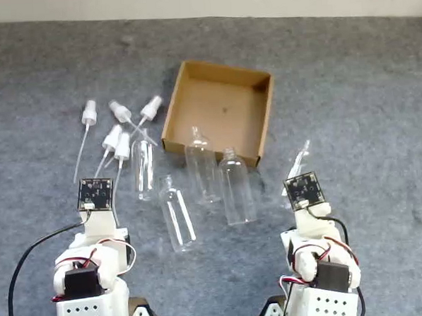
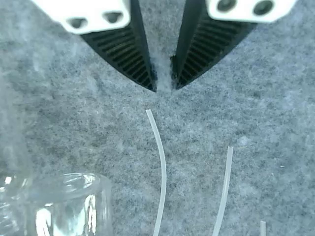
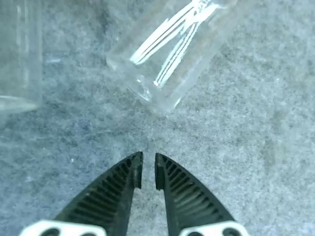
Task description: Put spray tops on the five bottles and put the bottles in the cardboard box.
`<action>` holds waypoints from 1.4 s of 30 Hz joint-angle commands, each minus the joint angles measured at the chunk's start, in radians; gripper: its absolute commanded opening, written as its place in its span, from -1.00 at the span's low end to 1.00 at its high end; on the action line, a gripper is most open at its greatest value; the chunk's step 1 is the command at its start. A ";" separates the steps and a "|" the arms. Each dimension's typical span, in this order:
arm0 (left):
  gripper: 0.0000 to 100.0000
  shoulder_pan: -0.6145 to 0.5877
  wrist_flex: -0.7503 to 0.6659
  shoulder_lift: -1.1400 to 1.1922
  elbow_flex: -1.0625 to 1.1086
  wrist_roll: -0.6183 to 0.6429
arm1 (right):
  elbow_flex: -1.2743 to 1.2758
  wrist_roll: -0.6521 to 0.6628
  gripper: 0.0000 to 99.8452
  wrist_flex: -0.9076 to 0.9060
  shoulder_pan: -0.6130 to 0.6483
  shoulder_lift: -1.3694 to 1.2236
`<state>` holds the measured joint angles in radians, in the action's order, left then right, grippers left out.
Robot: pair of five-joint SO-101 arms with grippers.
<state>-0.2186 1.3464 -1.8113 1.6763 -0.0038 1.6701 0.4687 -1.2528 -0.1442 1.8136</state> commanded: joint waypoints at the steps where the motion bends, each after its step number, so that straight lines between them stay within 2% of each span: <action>1: -0.99 -0.007 0.008 -0.008 0.019 0.002 | 0.110 0.005 -0.96 -0.005 -0.001 0.002; 14: -0.99 -0.005 0.008 -0.008 0.019 0.000 | 0.110 0.009 -0.96 0.010 0.002 0.007; 19: -0.99 -0.005 0.008 -0.008 0.019 0.000 | 0.110 0.009 -0.96 0.170 -0.001 0.007; 26: -0.99 -0.010 0.008 -0.008 0.019 -0.002 | 0.093 0.005 -0.96 0.259 -0.007 0.007; 29: -0.99 -0.010 0.008 -0.008 0.019 -0.002 | 0.001 0.000 -0.96 0.252 -0.005 0.002; 33: -0.99 -0.010 0.008 -0.008 0.019 -0.002 | -0.157 -0.147 -0.95 0.248 -0.010 -0.005; 36: -0.99 -0.010 0.008 -0.008 0.019 -0.002 | -0.280 -0.193 -0.95 0.197 0.008 -0.030; 42: -0.99 -0.010 0.008 -0.008 0.019 -0.002 | -0.558 -0.262 -0.89 0.110 0.024 -0.398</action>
<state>-0.2186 1.3464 -1.8113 1.6763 -0.0038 1.2927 0.2478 -1.1147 -0.1274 1.6233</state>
